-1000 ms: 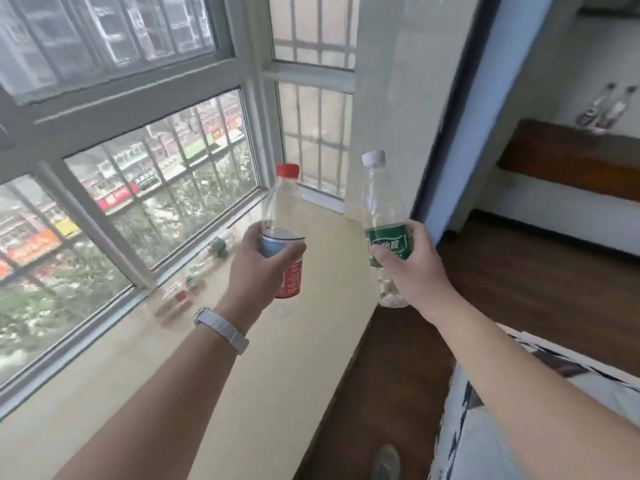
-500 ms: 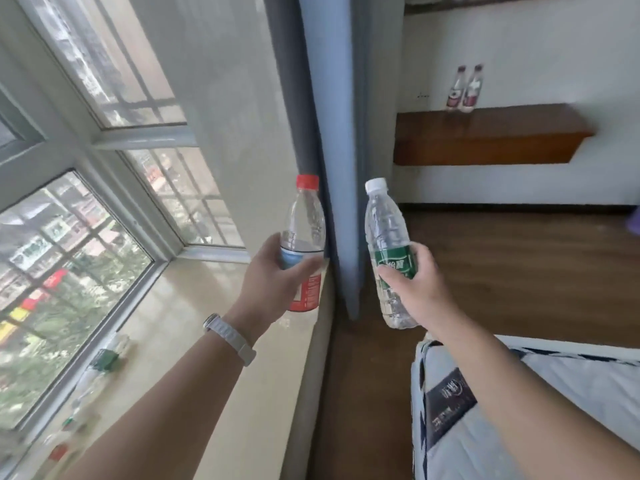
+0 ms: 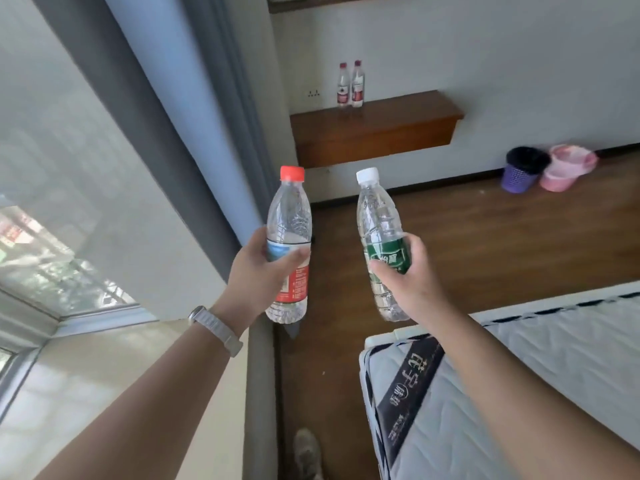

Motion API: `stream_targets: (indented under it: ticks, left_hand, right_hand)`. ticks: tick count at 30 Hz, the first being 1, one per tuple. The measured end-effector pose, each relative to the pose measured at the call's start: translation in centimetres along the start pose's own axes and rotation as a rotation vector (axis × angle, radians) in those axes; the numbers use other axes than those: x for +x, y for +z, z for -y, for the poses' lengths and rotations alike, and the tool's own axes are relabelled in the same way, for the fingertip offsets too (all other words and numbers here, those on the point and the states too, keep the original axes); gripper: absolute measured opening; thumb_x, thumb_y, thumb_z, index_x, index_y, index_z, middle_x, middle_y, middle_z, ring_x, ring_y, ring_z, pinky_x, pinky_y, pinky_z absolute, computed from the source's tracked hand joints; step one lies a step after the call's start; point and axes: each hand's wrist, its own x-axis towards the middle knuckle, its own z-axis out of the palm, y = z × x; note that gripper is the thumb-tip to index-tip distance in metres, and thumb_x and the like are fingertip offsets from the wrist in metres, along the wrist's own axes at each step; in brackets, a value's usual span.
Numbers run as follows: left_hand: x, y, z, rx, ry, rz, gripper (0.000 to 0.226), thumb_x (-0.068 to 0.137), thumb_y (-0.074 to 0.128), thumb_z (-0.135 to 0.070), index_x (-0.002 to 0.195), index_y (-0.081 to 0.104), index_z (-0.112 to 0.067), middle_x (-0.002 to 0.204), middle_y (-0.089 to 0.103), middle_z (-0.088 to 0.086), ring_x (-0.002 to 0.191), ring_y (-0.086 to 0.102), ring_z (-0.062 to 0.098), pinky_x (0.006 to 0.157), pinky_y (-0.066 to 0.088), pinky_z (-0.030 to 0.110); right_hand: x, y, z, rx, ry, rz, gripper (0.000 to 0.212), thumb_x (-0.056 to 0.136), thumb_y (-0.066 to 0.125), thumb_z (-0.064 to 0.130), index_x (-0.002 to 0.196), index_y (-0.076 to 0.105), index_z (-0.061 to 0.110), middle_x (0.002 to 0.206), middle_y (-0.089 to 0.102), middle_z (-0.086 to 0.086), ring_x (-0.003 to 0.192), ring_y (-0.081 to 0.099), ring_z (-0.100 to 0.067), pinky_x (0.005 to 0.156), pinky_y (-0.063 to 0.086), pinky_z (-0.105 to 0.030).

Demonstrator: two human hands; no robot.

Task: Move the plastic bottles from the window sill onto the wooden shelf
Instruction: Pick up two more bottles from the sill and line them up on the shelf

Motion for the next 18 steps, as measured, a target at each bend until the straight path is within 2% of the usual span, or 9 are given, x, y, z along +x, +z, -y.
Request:
stream_targets:
  ticks: [2, 7, 10, 12, 14, 18]
  left_hand:
    - [2.5, 0.3, 0.2, 0.02, 0.007, 0.04, 0.037, 0.081, 0.078, -0.04, 0.113, 0.061, -0.032, 0.097, 0.073, -0.01, 0.083, 0.071, 0.007, 0.076, 0.057, 0.032]
    - [10.1, 0.3, 1.9, -0.024, 0.0, 0.085, 0.033, 0.081, 0.079, -0.039, 0.108, 0.06, -0.036, 0.096, 0.073, -0.01, 0.082, 0.072, 0.008, 0.073, 0.058, 0.032]
    - [15.2, -0.8, 3.1, -0.022, -0.017, 0.093, 0.029, 0.081, 0.078, -0.04, 0.101, 0.057, -0.041, 0.094, 0.071, -0.014, 0.078, 0.07, 0.001, 0.064, 0.053, 0.018]
    - [18.6, -1.7, 3.9, -0.039, -0.043, 0.09, 0.029, 0.081, 0.077, -0.041, 0.102, 0.057, -0.04, 0.093, 0.071, -0.014, 0.078, 0.069, -0.001, 0.062, 0.051, 0.016]
    - [22.0, -2.4, 4.6, -0.046, -0.055, 0.102, 0.033, 0.081, 0.077, -0.042, 0.109, 0.059, -0.036, 0.094, 0.072, -0.013, 0.08, 0.07, 0.002, 0.065, 0.052, 0.018]
    - [28.2, -3.2, 4.8, -0.069, -0.049, 0.117, 0.037, 0.081, 0.077, -0.042, 0.112, 0.058, -0.035, 0.096, 0.071, -0.015, 0.081, 0.068, -0.002, 0.065, 0.05, 0.015]
  right_hand:
    - [2.0, 0.1, -0.1, -0.009, 0.019, -0.031, 0.05, 0.085, 0.073, 0.026, 0.126, 0.044, 0.03, 0.108, 0.065, 0.006, 0.086, 0.068, -0.008, 0.064, 0.055, -0.02]
    - [8.6, 2.2, -0.2, 0.01, 0.047, -0.135, 0.053, 0.088, 0.07, 0.023, 0.131, 0.04, 0.027, 0.11, 0.063, 0.006, 0.088, 0.067, -0.008, 0.059, 0.052, -0.016]
    - [13.6, 4.8, -0.1, -0.018, 0.062, -0.162, 0.052, 0.086, 0.071, 0.028, 0.131, 0.045, 0.028, 0.111, 0.065, 0.006, 0.09, 0.067, -0.009, 0.071, 0.057, -0.03]
    - [17.1, 6.8, 0.4, -0.058, 0.072, -0.164, 0.049, 0.084, 0.072, 0.033, 0.126, 0.048, 0.031, 0.107, 0.066, 0.01, 0.088, 0.068, -0.009, 0.076, 0.059, -0.038]
    - [20.4, 8.6, 1.3, -0.095, 0.059, -0.15, 0.045, 0.084, 0.073, 0.033, 0.122, 0.048, 0.036, 0.106, 0.066, 0.012, 0.086, 0.068, -0.005, 0.073, 0.058, -0.035]
    - [25.5, 11.2, 3.0, -0.106, 0.041, -0.167, 0.047, 0.085, 0.074, 0.028, 0.122, 0.045, 0.035, 0.108, 0.063, 0.014, 0.088, 0.065, -0.001, 0.065, 0.05, -0.02]
